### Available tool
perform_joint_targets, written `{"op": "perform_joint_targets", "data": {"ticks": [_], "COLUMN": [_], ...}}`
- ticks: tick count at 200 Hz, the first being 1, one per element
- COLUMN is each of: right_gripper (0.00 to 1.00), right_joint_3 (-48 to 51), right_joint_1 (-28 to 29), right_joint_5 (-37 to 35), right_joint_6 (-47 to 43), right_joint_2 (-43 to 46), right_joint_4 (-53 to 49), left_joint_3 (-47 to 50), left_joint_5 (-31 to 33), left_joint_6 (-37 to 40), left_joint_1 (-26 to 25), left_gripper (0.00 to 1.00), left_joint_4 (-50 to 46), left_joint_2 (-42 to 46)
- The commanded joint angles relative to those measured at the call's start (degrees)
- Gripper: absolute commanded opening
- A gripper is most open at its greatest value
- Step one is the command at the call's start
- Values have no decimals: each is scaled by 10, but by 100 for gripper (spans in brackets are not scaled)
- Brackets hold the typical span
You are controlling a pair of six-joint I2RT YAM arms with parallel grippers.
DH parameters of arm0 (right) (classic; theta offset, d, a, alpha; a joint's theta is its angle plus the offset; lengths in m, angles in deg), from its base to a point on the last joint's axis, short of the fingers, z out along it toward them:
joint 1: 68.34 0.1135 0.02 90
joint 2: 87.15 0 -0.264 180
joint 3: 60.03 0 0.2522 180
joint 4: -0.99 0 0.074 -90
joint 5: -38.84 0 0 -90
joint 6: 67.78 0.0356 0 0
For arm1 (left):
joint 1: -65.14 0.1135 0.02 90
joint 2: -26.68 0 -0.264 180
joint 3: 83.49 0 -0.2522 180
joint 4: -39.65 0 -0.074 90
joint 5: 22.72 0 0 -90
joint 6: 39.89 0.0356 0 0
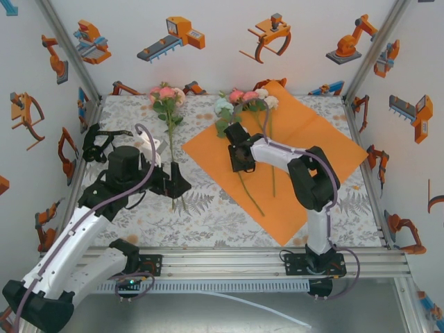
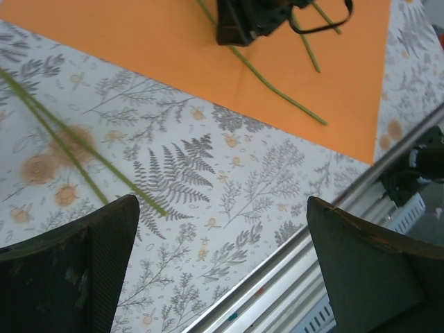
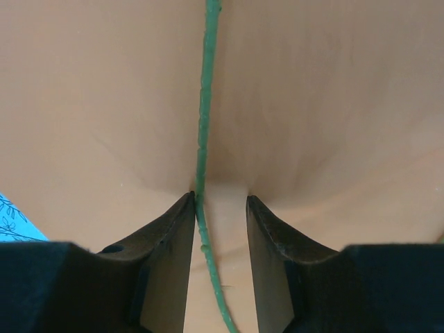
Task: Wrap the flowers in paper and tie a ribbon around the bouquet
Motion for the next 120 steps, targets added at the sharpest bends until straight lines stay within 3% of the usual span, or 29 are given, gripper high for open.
{"op": "perform_joint_targets", "data": {"ticks": [1, 49, 89, 120], "right_gripper": [33, 17, 2, 0], "right_joint_3": [-19, -14, -24, -13], "right_joint_1": [-3, -3, -3, -1], "right_joint_5": [20, 30, 48, 44], "right_joint_6": [20, 24, -8, -7], "right_joint_2": [-7, -19, 37, 104], "right_joint_4": [27, 34, 24, 25], "left_joint_3": [-15, -19, -15, -11], "left_joint_5": [-40, -20, 1, 14], "left_joint_6": [26, 27, 21, 15], "left_joint_1": [-20, -29, -29, -30], "left_gripper": [99, 98, 97, 97], "left_joint_4": [24, 28, 31, 34], "left_joint_2": [-6, -10, -4, -4]}}
